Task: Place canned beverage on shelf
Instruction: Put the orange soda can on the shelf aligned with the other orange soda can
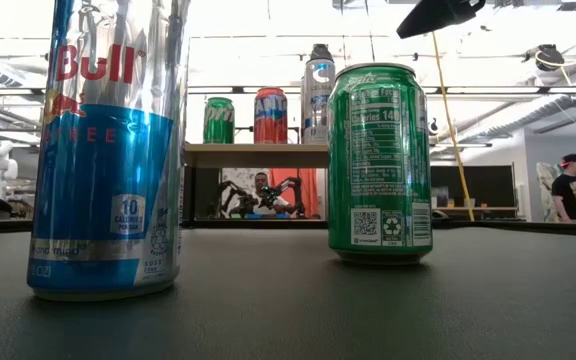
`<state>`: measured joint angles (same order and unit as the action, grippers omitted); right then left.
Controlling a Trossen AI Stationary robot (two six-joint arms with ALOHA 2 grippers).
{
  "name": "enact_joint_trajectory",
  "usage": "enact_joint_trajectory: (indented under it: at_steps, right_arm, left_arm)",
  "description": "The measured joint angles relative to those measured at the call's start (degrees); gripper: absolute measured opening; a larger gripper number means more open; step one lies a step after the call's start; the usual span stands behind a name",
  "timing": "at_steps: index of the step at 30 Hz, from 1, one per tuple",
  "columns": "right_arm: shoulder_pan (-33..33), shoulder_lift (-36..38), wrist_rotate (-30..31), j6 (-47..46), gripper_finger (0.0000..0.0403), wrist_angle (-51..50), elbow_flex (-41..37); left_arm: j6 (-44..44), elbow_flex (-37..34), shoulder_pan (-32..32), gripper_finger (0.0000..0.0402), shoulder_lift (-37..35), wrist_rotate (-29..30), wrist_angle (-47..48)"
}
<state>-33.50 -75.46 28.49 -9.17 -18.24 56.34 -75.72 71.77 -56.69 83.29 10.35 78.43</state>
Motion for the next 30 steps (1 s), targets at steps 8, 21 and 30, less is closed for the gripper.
enact_joint_trajectory:
  at_steps: [8, 21, 30]
  right_arm:
    - [0.00, 0.00, 0.00, -0.63, 0.0357, 0.00, 0.00]
    - [0.00, 0.00, 0.00, -0.61, 0.0357, 0.22, 0.00]
    - [0.00, 0.00, 0.00, -0.63, 0.0357, 0.42, 0.00]
  left_arm:
    - [1.14, -0.33, 0.09, 0.0366, 0.00, 0.39, -1.20]
    - [1.17, -4.42, 0.09, 0.0366, -0.11, -1.28, -1.49]
    - [1.06, -6.29, 0.09, 0.0366, -0.20, -1.75, -1.85]
